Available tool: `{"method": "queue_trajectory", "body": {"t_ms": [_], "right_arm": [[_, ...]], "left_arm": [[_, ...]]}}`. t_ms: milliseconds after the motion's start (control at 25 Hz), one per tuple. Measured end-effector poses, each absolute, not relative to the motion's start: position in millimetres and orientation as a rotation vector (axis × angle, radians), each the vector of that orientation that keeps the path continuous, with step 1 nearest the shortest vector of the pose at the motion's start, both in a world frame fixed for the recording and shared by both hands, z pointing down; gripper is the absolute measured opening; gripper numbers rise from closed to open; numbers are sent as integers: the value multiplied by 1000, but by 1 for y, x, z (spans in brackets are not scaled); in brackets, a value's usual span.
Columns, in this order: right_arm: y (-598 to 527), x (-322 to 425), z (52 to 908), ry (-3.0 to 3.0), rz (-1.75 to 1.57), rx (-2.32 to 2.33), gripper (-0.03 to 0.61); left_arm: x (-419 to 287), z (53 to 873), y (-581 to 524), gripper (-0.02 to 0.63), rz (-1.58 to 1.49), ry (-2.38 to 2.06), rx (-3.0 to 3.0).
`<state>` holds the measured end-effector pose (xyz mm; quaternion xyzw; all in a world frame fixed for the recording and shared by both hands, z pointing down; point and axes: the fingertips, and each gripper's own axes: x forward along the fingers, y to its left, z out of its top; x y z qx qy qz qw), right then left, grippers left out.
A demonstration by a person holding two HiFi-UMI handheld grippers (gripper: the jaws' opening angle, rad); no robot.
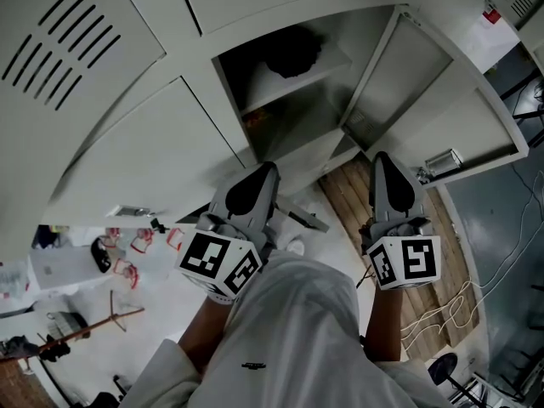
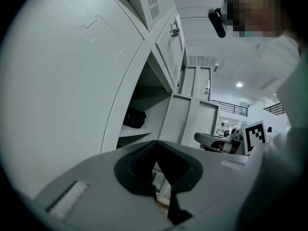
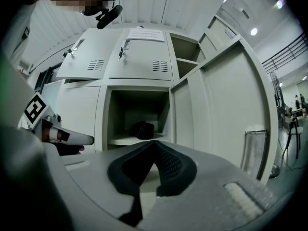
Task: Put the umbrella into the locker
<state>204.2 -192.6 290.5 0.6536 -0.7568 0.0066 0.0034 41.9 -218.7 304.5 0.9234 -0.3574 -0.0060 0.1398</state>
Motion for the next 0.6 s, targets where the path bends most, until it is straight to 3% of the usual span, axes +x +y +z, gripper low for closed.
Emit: {"method": "queue_trajectory", "body": {"t_ms": [600], "right_arm": [[-186,194,300,-2429,114,2024,-5]], "left_arm": [[45,306,-208,18,-8,-1016,2681]]}}
